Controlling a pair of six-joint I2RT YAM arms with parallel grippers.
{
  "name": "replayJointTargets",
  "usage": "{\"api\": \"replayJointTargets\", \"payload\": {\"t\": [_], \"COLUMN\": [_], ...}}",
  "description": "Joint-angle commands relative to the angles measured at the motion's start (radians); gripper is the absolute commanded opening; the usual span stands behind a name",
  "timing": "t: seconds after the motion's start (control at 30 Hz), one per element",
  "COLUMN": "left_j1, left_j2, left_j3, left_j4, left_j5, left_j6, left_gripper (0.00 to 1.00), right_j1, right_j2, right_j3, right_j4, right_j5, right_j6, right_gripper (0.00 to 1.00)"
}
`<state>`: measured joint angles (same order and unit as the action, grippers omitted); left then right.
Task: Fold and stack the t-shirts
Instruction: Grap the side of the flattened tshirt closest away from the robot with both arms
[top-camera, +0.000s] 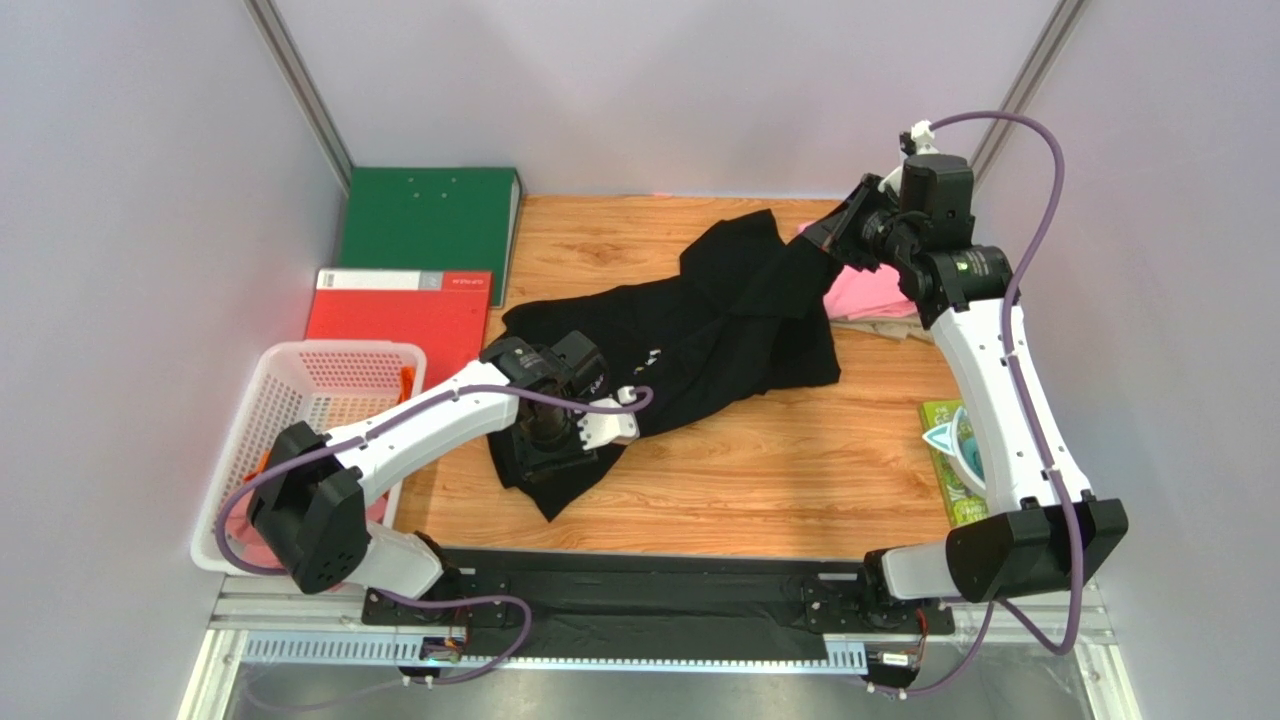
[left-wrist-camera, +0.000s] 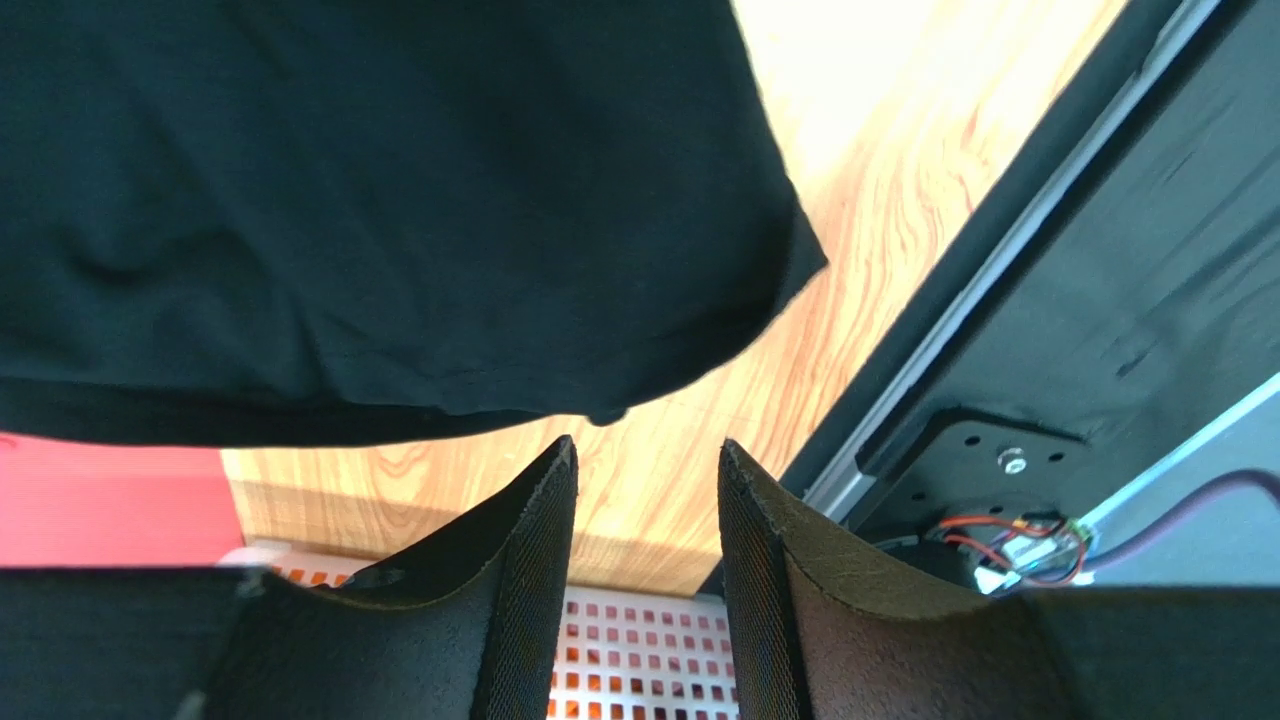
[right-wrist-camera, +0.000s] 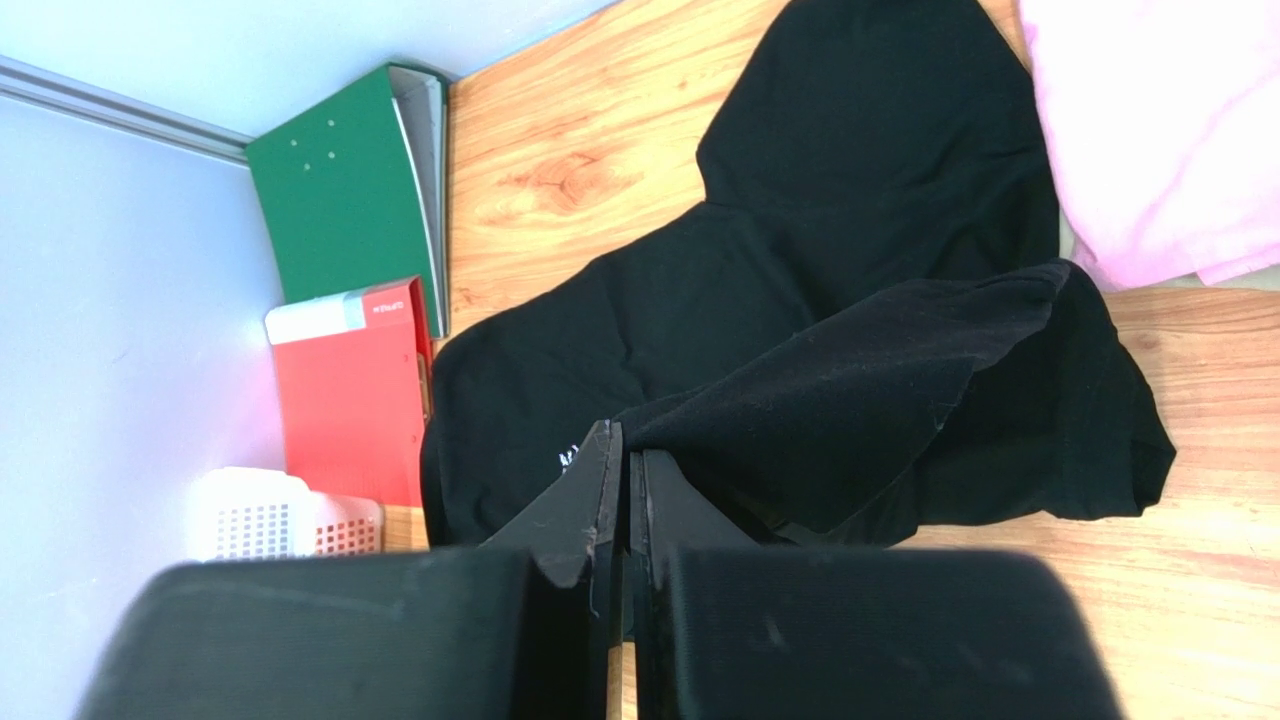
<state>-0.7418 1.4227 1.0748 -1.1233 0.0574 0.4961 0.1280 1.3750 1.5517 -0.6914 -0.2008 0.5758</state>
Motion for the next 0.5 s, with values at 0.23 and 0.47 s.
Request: {"api": "replayJointTargets", "payload": {"t": [0.23, 0.47], "left_j1": [-0.039, -0.067], "left_j2": [0.133, 0.153], "left_j3": [-0.044, -0.024], "left_j4": [0.103, 0.128], "left_j5": [-0.070, -0.062], "left_j6": [0.001, -0.002], "left_gripper": [0.47, 0.62], "right_j1": [0.004, 0.004], "right_j2": [0.022, 0.029], "right_j3": [0.016, 0.011], "right_j4": [0.047, 0.044], "right_j5": [-0.002, 0.004], "right_j6": [-0.016, -0.024], "right_gripper": [0.00, 0.00]}}
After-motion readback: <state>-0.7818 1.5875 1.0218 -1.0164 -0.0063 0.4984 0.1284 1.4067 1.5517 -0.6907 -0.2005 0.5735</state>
